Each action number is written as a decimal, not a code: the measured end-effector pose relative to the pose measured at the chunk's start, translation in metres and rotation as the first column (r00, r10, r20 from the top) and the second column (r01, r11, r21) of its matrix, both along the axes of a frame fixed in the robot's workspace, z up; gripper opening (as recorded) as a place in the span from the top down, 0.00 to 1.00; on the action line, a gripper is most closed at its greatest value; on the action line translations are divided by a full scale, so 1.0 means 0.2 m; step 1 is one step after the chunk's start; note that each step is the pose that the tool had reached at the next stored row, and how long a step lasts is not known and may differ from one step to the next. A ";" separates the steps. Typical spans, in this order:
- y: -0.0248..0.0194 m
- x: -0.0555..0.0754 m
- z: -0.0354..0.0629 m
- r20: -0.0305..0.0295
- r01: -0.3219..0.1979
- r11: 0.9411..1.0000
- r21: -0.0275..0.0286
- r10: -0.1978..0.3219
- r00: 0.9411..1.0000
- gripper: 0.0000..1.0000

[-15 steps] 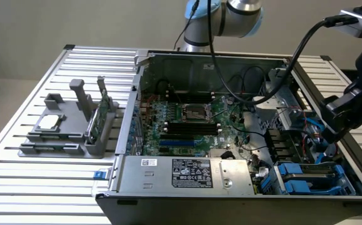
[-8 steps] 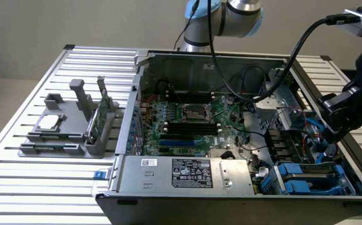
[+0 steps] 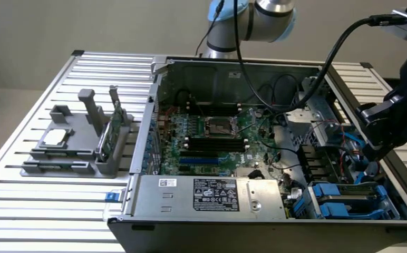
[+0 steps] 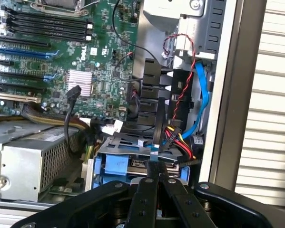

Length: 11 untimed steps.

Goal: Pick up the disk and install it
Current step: 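Insert the first disk wire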

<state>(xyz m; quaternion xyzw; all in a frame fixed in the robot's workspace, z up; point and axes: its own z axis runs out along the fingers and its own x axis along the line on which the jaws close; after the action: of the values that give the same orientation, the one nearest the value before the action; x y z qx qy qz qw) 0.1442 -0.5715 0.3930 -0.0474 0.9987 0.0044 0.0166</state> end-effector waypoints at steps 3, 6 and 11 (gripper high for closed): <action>0.000 0.00 -0.001 0.000 0.037 0.999 0.002 -0.037 0.999 0.89; 0.000 0.00 -0.004 0.000 0.074 0.997 0.006 -0.074 0.997 0.89; 0.000 0.00 -0.008 -0.001 0.135 0.991 0.012 -0.135 0.991 0.89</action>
<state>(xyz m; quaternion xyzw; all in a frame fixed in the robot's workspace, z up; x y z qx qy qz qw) 0.1443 -0.5715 0.3914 0.0206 0.9996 0.0094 0.0171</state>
